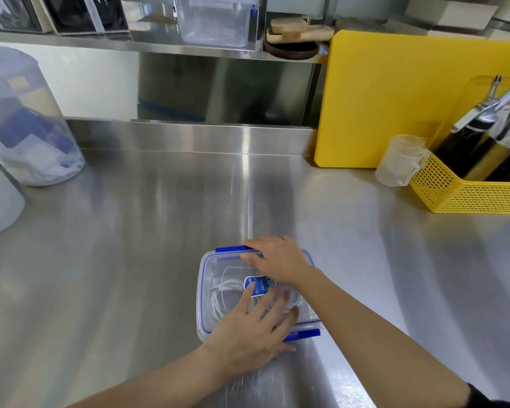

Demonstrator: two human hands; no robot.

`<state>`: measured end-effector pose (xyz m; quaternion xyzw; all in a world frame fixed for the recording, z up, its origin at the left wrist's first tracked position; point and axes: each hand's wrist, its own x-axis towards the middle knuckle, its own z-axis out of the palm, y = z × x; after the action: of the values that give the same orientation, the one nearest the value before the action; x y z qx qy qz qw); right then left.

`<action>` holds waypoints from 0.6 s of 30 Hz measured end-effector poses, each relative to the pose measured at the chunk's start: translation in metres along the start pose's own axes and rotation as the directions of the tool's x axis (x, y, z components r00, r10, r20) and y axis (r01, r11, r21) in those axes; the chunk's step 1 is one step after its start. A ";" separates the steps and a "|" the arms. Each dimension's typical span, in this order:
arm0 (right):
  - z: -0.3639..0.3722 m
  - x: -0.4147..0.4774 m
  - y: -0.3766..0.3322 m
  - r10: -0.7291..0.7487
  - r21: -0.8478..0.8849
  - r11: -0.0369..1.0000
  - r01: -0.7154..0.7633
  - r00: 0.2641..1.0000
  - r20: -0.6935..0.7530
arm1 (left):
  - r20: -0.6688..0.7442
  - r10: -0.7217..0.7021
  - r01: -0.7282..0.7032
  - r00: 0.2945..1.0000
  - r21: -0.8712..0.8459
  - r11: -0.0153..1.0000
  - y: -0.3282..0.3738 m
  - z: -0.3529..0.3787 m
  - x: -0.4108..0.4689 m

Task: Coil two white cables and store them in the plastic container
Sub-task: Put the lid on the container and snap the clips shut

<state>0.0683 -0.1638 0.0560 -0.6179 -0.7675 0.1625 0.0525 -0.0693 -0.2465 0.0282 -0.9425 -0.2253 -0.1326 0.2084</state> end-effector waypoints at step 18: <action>0.000 0.004 -0.001 0.036 0.183 0.983 -0.024 0.997 -0.065 | 0.026 -0.007 0.009 1.000 -0.091 0.996 0.009 0.001 0.000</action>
<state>0.0669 -0.1603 0.0555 -0.6270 -0.7379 0.2117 0.1322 -0.0646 -0.2536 0.0239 -0.9517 -0.2255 -0.1316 0.1615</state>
